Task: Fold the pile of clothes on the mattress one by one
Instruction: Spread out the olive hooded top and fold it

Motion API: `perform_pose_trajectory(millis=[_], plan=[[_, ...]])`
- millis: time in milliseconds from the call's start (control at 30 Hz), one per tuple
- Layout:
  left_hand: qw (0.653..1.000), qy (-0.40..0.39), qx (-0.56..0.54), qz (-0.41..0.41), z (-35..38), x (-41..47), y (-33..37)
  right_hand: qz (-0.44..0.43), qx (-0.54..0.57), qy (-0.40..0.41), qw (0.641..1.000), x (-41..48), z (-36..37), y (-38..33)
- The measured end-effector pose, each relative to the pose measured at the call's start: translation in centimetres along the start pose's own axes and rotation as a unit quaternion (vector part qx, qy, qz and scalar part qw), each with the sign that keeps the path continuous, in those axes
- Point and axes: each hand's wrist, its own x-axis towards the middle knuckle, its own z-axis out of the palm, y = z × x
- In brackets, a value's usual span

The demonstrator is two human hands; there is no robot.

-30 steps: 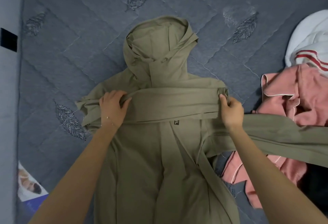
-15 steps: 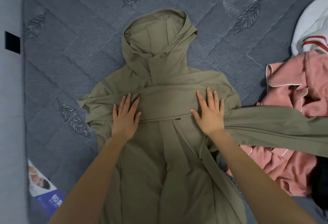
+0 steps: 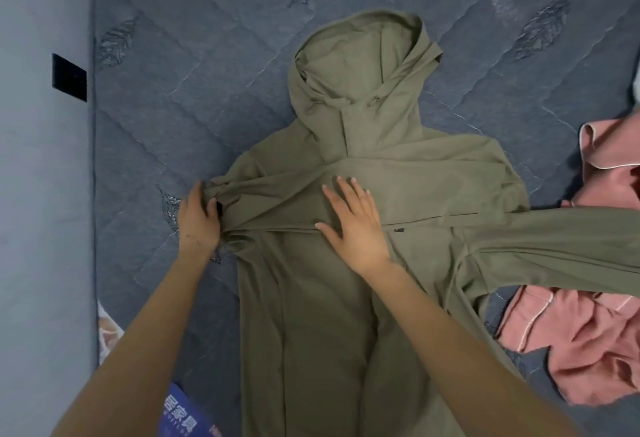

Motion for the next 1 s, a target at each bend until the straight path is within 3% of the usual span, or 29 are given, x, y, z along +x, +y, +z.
perform_pose_trajectory(millis=[100, 233, 400, 600, 767, 867, 1000], plan=[[0.999, -0.015, -0.012, -0.033, 0.0, 1.4, -1.7, -0.025, -0.001, -0.012, 1.000, 2.2, 1.1, -2.6], [0.980, -0.018, -0.183, -0.079, -0.3, 2.3, -2.3, -0.049, 0.009, -0.018, 0.999, 5.1, 2.0, -5.5], [0.930, -0.009, -0.367, -0.015, -1.7, 2.3, -2.4, -0.051, 0.037, -0.014, 0.998, 8.5, 2.6, -8.7], [0.894, -0.055, -0.440, 0.070, -2.2, 2.1, -1.8, -0.065, 0.080, -0.074, 0.992, 11.6, 4.7, -12.5], [0.864, -0.031, -0.495, -0.093, -0.8, 0.2, -2.7, -0.066, -0.019, -0.106, 0.992, 13.6, 5.4, -13.1], [0.874, -0.063, -0.467, -0.118, 0.6, -1.8, -3.7, -0.047, 0.034, -0.070, 0.996, 14.1, 5.5, -13.2], [0.916, -0.094, -0.383, -0.078, 1.6, -3.0, -4.7, 0.010, 0.121, -0.032, 0.992, 14.8, 5.5, -13.4]])
